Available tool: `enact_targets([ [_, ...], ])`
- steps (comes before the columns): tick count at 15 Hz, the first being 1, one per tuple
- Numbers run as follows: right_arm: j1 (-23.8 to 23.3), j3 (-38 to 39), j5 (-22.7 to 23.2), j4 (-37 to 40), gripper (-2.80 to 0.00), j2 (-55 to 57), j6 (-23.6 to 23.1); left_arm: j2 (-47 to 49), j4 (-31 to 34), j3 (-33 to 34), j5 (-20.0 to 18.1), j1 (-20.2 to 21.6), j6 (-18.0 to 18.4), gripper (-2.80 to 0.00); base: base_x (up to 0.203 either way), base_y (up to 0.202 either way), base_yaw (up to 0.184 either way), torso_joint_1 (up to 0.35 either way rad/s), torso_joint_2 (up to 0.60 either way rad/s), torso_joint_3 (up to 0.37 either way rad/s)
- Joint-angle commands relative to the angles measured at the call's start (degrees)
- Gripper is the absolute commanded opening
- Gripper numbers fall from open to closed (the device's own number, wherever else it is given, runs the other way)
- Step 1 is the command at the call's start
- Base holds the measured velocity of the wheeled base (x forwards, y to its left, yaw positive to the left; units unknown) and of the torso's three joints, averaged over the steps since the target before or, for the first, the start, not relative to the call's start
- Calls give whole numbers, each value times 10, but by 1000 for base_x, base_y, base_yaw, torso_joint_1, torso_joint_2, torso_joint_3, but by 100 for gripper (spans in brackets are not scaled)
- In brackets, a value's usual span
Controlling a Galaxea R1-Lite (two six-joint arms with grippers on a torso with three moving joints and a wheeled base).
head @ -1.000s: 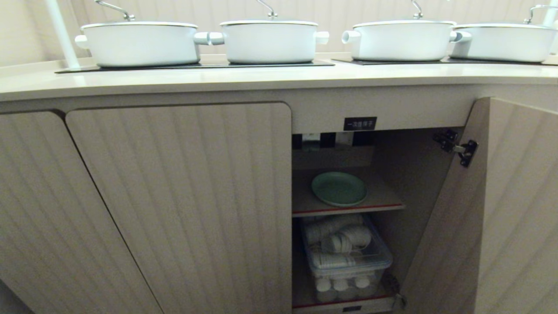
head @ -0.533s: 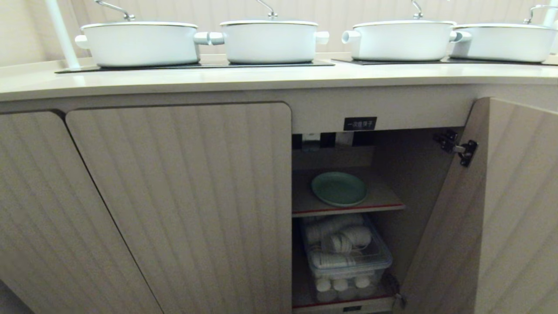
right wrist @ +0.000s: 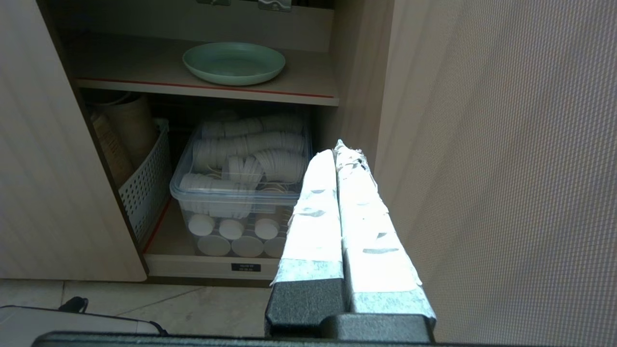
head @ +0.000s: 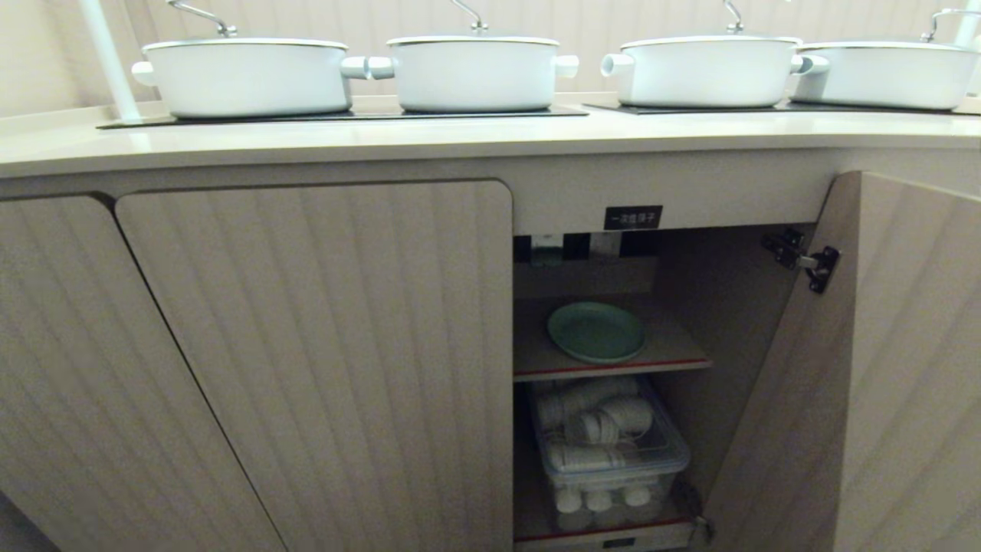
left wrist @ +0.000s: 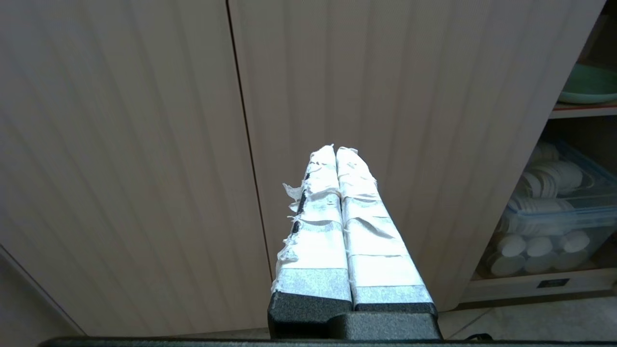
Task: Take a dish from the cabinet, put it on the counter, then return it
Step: Close the cabinet door
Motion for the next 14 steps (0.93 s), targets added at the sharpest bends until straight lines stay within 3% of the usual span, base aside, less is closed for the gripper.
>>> enact_targets([
  [1, 0, 0, 0, 0, -280, 1, 0, 0, 0, 0, 0, 0, 0, -280, 0, 0, 0, 0, 0, 0],
  [12, 0, 0, 0, 0, -280, 1, 0, 0, 0, 0, 1, 0, -2, -280, 0, 0, 0, 0, 0, 0],
  [14, 0, 0, 0, 0, -280, 1, 0, 0, 0, 0, 1, 0, -2, -280, -107, 0, -3, 8, 1, -2],
])
